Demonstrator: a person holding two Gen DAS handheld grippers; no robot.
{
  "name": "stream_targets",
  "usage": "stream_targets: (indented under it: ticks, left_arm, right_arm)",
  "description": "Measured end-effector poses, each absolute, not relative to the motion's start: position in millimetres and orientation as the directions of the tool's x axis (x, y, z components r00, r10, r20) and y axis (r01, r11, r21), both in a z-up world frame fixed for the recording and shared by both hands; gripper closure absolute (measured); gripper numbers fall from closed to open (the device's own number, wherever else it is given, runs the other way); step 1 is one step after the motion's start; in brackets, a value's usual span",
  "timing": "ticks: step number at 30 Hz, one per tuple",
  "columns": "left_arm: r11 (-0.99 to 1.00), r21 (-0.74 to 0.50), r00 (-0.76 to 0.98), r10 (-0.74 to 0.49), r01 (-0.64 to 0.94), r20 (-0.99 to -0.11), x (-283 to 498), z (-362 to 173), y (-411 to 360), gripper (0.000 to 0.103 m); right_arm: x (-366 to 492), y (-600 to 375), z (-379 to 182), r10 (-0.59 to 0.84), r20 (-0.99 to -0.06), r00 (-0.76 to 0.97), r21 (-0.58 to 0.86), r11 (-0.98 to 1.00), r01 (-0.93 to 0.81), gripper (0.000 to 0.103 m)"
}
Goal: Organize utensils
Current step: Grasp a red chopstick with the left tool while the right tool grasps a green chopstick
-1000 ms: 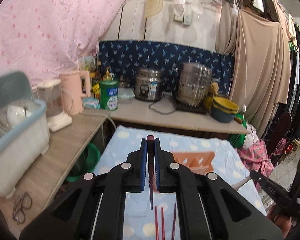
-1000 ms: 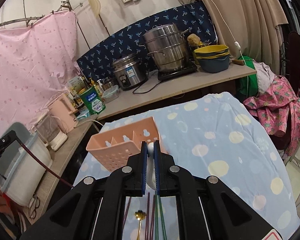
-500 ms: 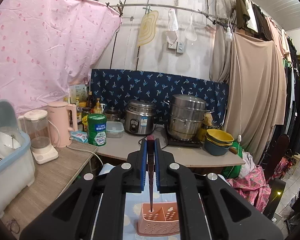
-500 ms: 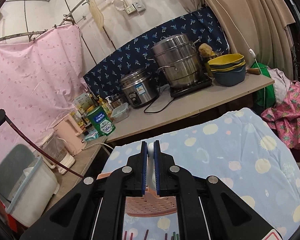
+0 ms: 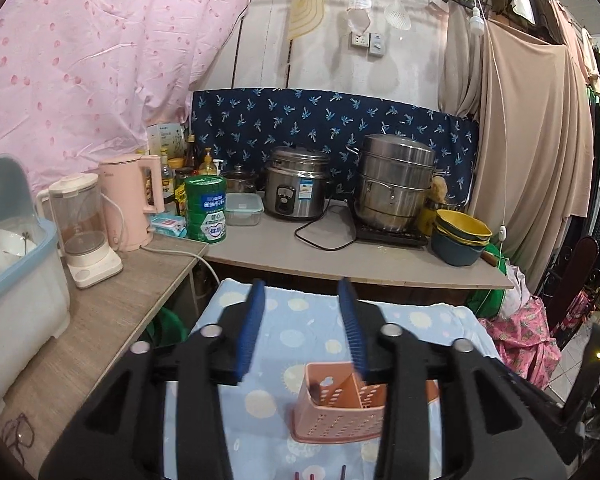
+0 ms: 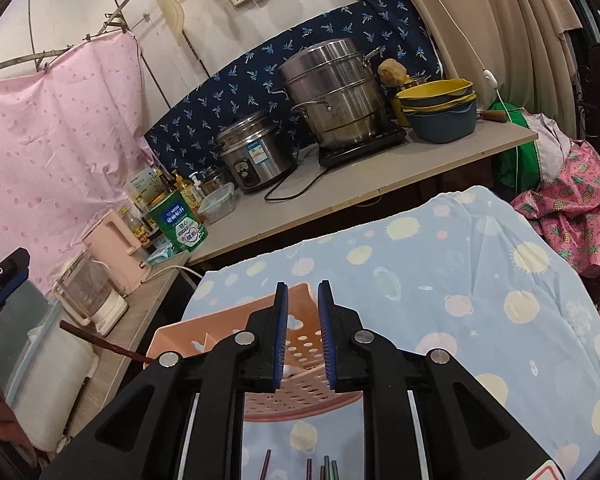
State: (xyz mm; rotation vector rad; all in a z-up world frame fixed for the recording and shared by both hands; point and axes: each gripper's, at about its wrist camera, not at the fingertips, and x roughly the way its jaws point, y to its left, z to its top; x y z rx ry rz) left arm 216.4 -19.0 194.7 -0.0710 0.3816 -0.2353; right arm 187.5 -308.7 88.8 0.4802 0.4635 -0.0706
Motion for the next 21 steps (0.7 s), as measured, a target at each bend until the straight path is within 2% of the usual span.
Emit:
stream_targets:
  ticks: [3, 7, 16, 21]
  left_arm:
    - [0.971, -0.115, 0.89, -0.237, 0.208, -0.389, 207, 186, -13, 0.056]
    - [0.975, -0.091, 0.871, -0.222, 0.202, -0.438, 189, 165, -4, 0.055]
    - [0.976, -0.094, 0.756, -0.21, 0.194, -0.621, 135, 72, 21, 0.055]
    - [0.975, -0.092, 0.677, -0.209, 0.204, -0.705, 101, 24, 23, 0.055]
  right_arm:
    - [164, -306, 90, 0.026, -0.435, 0.9, 0.416, 0.893, 0.175, 0.075]
    - [129, -300, 83, 0.025, -0.461, 0.887, 0.393, 0.902, 0.179, 0.071]
    - [37, -274, 24, 0.003, -0.612, 0.791, 0.289, 0.932, 0.22, 0.07]
    - [-4, -260, -13, 0.034, -0.694, 0.719, 0.284, 0.931, 0.23, 0.07]
